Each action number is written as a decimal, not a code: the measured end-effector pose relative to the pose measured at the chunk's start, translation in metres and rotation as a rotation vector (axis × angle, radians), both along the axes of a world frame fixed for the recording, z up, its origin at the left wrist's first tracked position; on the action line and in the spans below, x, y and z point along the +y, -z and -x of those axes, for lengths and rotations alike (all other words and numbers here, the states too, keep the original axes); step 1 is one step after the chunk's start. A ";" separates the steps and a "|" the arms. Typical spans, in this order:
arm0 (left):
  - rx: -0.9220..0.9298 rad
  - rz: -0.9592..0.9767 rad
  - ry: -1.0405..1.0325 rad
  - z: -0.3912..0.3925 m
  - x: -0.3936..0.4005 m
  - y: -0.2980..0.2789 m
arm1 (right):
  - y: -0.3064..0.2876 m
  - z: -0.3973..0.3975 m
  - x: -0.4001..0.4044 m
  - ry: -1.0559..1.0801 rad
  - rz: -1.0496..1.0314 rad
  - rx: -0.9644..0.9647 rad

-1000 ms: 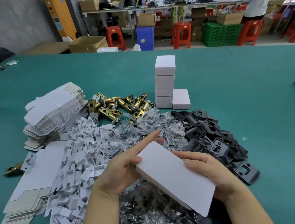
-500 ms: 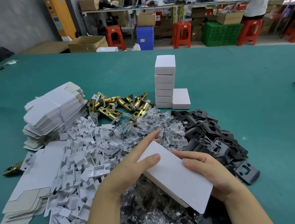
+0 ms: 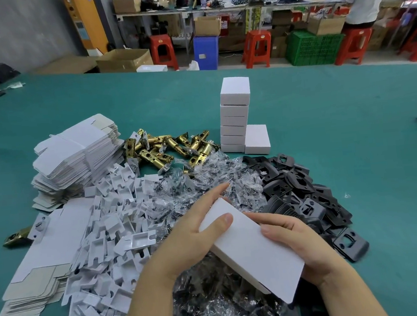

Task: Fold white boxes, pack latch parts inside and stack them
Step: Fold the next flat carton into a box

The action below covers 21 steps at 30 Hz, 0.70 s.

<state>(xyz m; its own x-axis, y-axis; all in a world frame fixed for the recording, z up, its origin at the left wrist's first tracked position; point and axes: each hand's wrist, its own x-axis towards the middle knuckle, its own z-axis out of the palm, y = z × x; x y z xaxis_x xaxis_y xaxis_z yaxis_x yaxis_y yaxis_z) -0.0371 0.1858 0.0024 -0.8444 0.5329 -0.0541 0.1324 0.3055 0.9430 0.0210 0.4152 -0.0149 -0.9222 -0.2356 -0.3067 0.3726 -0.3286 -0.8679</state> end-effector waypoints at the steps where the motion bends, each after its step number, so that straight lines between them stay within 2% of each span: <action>1: 0.019 -0.014 -0.034 0.000 0.002 0.000 | 0.000 0.000 0.000 0.008 -0.002 0.000; 4: 0.105 -0.125 -0.199 -0.001 0.011 0.000 | -0.002 0.000 -0.001 0.053 0.000 0.009; 8: 0.090 -0.247 -0.303 0.000 0.016 0.004 | -0.003 0.000 -0.005 0.152 0.041 0.048; 12: 0.049 -0.267 -0.289 0.000 0.018 0.006 | -0.005 0.000 -0.006 0.203 0.058 0.081; 21: 0.005 -0.322 -0.258 0.001 0.013 0.005 | -0.004 -0.001 -0.006 0.156 0.055 0.096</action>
<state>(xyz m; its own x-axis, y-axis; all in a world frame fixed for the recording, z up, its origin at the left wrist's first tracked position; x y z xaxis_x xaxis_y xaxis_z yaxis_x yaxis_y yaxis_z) -0.0376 0.1991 -0.0022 -0.9525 0.2926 0.0850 0.0947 0.0190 0.9953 0.0224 0.4089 -0.0113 -0.9732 -0.1016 -0.2063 0.2299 -0.4243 -0.8759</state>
